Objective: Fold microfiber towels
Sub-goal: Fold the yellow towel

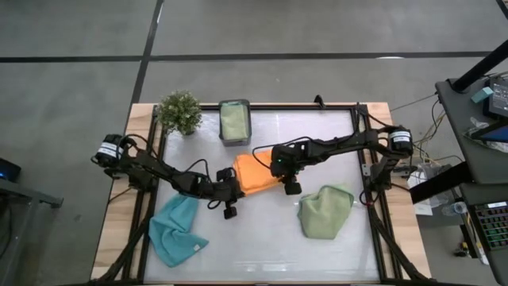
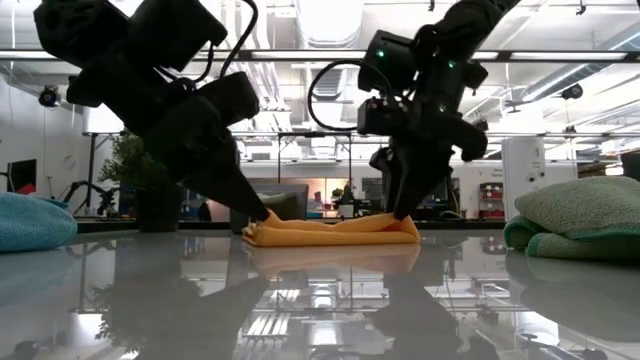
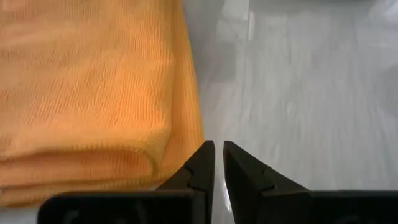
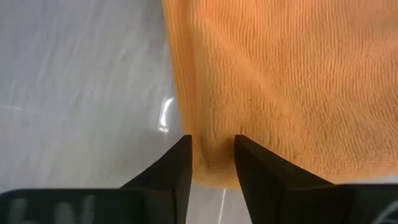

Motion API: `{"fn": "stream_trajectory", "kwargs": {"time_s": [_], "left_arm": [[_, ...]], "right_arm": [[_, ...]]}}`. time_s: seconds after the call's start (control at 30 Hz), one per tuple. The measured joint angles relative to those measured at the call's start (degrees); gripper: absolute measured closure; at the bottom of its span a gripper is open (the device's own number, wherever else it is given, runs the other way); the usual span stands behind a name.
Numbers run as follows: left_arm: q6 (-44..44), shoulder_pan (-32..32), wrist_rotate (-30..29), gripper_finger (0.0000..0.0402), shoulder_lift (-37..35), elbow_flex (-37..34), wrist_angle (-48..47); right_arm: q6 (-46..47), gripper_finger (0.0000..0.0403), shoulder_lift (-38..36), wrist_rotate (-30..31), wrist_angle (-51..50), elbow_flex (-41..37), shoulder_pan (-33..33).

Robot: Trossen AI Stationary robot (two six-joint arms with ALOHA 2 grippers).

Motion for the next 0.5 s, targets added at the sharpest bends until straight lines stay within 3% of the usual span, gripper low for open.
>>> {"fn": "stream_trajectory", "kwargs": {"time_s": [0.2, 0.5], "left_arm": [[-0.07, 0.04, -0.16, 0.0382, 4.09, 0.18, 3.44], [-0.60, 0.46, -1.34, 0.0382, 6.00, 0.39, 3.38]], "right_arm": [[0.22, 0.0313, 0.01, 2.98, 3.26, -2.13, 0.00], [0.08, 0.0387, 0.03, 3.06, 2.93, -2.40, 0.26]]}}
